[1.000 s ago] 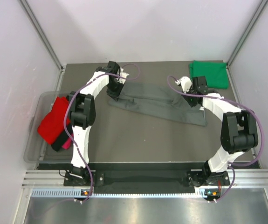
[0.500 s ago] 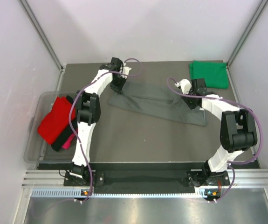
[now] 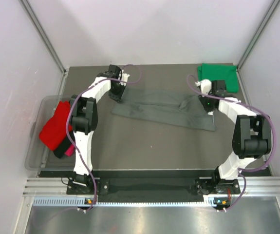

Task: Fold and stack the t-shirts
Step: Fold the tshirt

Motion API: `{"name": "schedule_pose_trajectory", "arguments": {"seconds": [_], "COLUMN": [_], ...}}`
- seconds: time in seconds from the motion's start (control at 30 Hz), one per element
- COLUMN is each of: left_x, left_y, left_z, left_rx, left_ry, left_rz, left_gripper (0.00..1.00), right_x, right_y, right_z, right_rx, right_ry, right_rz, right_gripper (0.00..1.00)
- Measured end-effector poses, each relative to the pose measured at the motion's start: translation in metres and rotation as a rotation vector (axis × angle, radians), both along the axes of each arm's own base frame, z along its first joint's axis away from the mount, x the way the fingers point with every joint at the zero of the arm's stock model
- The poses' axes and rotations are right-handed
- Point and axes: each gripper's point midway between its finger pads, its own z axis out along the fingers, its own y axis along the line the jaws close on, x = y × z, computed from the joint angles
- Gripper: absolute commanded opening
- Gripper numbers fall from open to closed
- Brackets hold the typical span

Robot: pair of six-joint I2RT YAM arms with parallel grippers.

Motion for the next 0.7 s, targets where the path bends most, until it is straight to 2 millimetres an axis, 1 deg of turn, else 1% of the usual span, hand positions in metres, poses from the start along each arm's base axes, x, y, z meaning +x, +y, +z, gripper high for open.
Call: {"name": "schedule_pose_trajectory", "arguments": {"seconds": [0.13, 0.2, 0.27, 0.33, 0.43, 0.57, 0.7], "left_x": [-0.025, -0.027, -0.025, -0.024, -0.024, -0.034, -0.045], "left_y": [0.005, 0.004, 0.003, 0.003, 0.002, 0.002, 0.004], "left_z": [0.008, 0.013, 0.014, 0.015, 0.017, 0.028, 0.042], "left_rx": [-0.01, -0.013, -0.016, -0.019, -0.025, -0.039, -0.047], "left_ry": [0.016, 0.007, -0.003, -0.006, -0.009, -0.02, -0.041], "left_rz": [-0.003, -0.004, -0.005, -0.006, -0.007, -0.009, -0.012], "left_gripper": [0.11, 0.1, 0.1, 0.1, 0.11, 0.1, 0.1], "right_x": [0.013, 0.026, 0.035, 0.036, 0.027, 0.023, 0.02], "right_y": [-0.028, -0.035, -0.038, -0.035, -0.02, -0.003, 0.004], "right_z": [0.014, 0.019, 0.019, 0.013, 0.005, 0.006, 0.006], "right_rx": [0.104, 0.172, 0.237, 0.288, 0.361, 0.433, 0.466], "right_ry": [-0.02, -0.029, -0.029, -0.009, 0.042, 0.058, 0.069], "right_rz": [-0.09, -0.104, -0.101, -0.082, -0.037, 0.026, 0.053], "right_gripper": [0.37, 0.37, 0.36, 0.36, 0.36, 0.36, 0.36]}}
